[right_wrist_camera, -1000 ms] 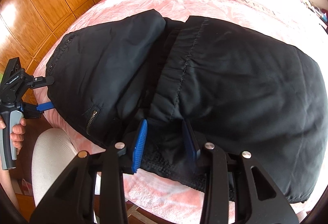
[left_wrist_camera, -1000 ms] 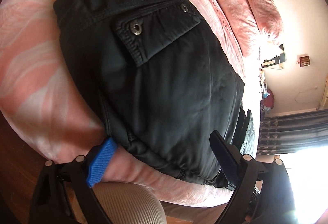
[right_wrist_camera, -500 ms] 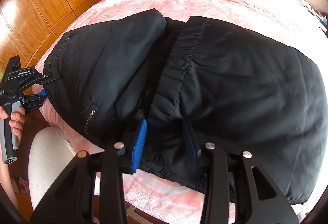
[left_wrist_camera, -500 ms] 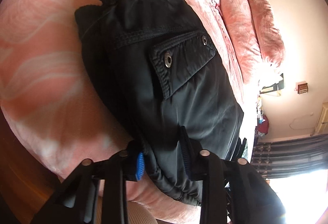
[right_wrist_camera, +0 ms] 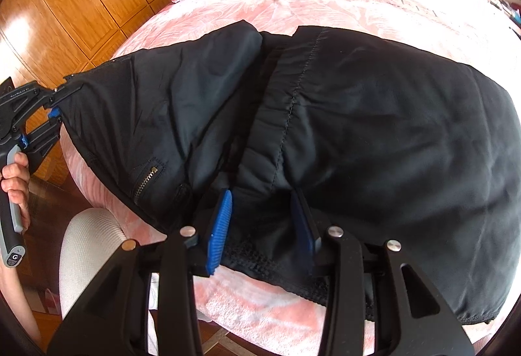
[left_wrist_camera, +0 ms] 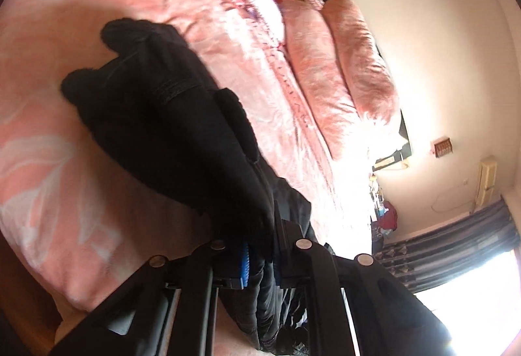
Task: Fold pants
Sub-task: 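Lift the pocket end with the left tool and fold it over the bundle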
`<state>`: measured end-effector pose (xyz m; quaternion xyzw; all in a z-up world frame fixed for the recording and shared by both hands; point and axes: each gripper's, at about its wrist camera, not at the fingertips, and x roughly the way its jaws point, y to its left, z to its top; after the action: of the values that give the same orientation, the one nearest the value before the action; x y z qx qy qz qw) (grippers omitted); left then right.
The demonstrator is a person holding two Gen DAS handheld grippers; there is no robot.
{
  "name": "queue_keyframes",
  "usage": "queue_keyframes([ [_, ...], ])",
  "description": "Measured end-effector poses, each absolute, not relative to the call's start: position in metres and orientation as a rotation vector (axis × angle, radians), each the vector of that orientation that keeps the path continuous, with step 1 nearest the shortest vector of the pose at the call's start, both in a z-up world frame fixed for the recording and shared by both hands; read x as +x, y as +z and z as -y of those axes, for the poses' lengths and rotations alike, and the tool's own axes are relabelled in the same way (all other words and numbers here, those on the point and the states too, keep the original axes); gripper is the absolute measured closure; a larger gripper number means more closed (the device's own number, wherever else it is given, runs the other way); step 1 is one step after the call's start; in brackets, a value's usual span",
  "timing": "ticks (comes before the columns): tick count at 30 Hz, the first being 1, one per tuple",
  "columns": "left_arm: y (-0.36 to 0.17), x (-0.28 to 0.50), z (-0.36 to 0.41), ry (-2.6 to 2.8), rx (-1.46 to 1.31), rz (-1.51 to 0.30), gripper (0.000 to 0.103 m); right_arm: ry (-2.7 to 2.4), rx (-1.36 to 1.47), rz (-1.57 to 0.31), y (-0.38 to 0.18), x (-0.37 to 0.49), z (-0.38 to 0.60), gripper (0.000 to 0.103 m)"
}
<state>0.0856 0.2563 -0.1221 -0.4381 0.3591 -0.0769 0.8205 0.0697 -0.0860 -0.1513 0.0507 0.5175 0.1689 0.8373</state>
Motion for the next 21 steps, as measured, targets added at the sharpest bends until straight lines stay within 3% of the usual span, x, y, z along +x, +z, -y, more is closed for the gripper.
queue_keyframes([
  [4,-0.084,0.100,-0.215,-0.260,-0.762,-0.703,0.093,0.362,0.142,-1.084,-0.148,0.066,0.097,0.056],
  [10,-0.050,0.118,-0.137,-0.407,-0.534,-0.692,0.093,0.370,0.200,-1.052,-0.138,0.058,0.119,0.056],
  [21,-0.062,0.083,-0.017,-0.611,0.008,-0.810,0.093,0.237,0.313,-0.995,-0.130,0.047,0.189,0.056],
])
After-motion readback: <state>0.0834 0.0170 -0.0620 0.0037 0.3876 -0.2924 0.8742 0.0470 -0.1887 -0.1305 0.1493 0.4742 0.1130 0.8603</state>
